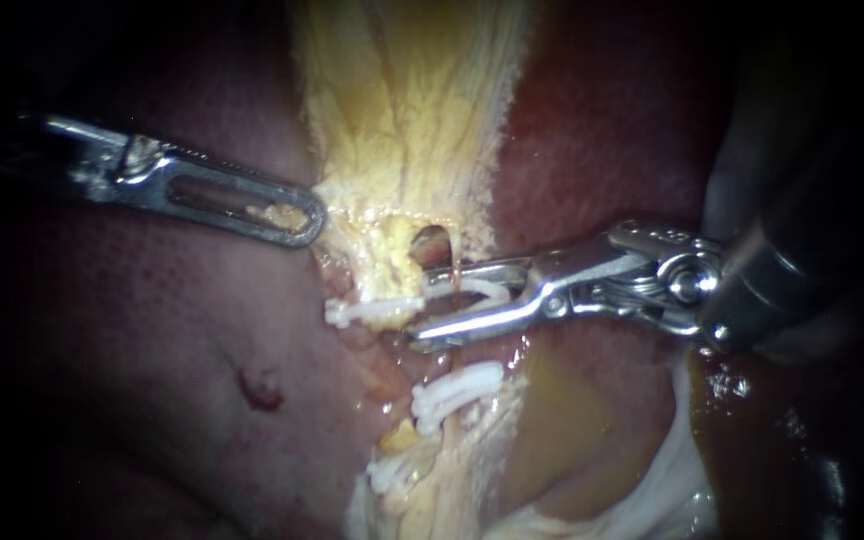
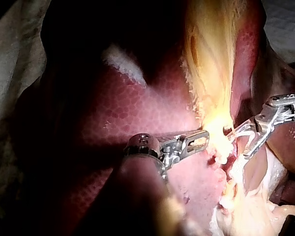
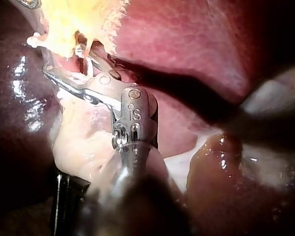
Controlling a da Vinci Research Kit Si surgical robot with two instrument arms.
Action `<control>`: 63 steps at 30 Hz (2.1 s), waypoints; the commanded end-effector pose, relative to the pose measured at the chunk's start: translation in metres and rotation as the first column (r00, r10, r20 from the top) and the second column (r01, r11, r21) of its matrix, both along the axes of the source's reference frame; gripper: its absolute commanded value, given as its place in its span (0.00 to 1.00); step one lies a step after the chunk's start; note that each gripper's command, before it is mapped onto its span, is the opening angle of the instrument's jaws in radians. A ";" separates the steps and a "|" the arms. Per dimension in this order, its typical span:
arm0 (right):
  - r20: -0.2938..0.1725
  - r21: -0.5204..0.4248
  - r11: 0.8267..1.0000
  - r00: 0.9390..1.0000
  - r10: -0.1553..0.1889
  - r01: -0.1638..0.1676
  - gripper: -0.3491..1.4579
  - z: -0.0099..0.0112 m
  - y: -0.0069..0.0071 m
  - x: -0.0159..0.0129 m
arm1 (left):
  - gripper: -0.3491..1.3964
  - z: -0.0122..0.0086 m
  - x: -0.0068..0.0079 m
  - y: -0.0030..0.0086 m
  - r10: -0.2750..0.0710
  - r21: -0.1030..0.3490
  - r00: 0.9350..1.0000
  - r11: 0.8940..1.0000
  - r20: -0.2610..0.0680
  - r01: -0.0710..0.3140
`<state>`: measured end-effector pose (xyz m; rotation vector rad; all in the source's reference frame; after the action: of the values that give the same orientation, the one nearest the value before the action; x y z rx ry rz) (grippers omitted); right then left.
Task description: Clipping third clip right tube
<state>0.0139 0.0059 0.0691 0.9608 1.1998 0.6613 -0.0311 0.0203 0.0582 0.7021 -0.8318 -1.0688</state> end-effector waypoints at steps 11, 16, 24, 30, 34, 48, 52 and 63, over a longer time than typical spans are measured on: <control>-0.018 -0.009 0.999 0.999 -0.031 0.031 0.47 0.0002 -0.0012 -0.0002 | 0.00 -0.0001 0.0005 0.0004 -0.007 -0.003 1.000 1.000 -0.004 0.007; -0.026 -0.007 0.999 0.999 -0.038 0.038 0.47 -0.0002 -0.0015 -0.0003 | 0.00 -0.0001 0.0007 0.0006 -0.008 -0.003 1.000 1.000 -0.005 0.008; -0.034 -0.004 0.999 0.998 -0.050 0.050 0.47 -0.0004 -0.0015 -0.0014 | 0.00 -0.0001 0.0008 0.0007 -0.010 -0.004 1.000 1.000 -0.007 0.010; -0.065 0.003 0.998 0.996 -0.066 0.066 0.47 -0.0007 -0.0016 -0.0016 | 0.00 0.0000 0.0009 0.0007 -0.010 -0.004 1.000 1.000 -0.006 0.010; -0.100 0.006 0.997 0.992 -0.072 0.073 0.47 -0.0011 -0.0019 -0.0013 | 0.00 0.0000 0.0009 0.0007 -0.010 -0.004 1.000 1.000 -0.006 0.010; -0.209 0.012 0.997 0.976 -0.068 0.072 0.46 -0.0017 -0.0019 0.0014 | 0.00 0.0000 0.0008 0.0007 -0.010 -0.004 1.000 1.000 -0.007 0.010; -0.214 0.017 0.999 0.976 -0.046 0.050 0.47 -0.0017 -0.0013 0.0017 | 0.00 0.0000 0.0007 0.0008 -0.011 -0.004 1.000 1.000 -0.007 0.011; -0.225 0.041 0.999 0.974 -0.007 0.017 0.47 -0.0027 0.0008 0.0015 | 0.00 -0.0001 0.0006 0.0008 -0.011 -0.004 1.000 1.000 -0.007 0.011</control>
<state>0.0153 0.0067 0.0665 1.0991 1.3826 0.5812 -0.0304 0.0210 0.0581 0.6905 -0.8326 -1.0788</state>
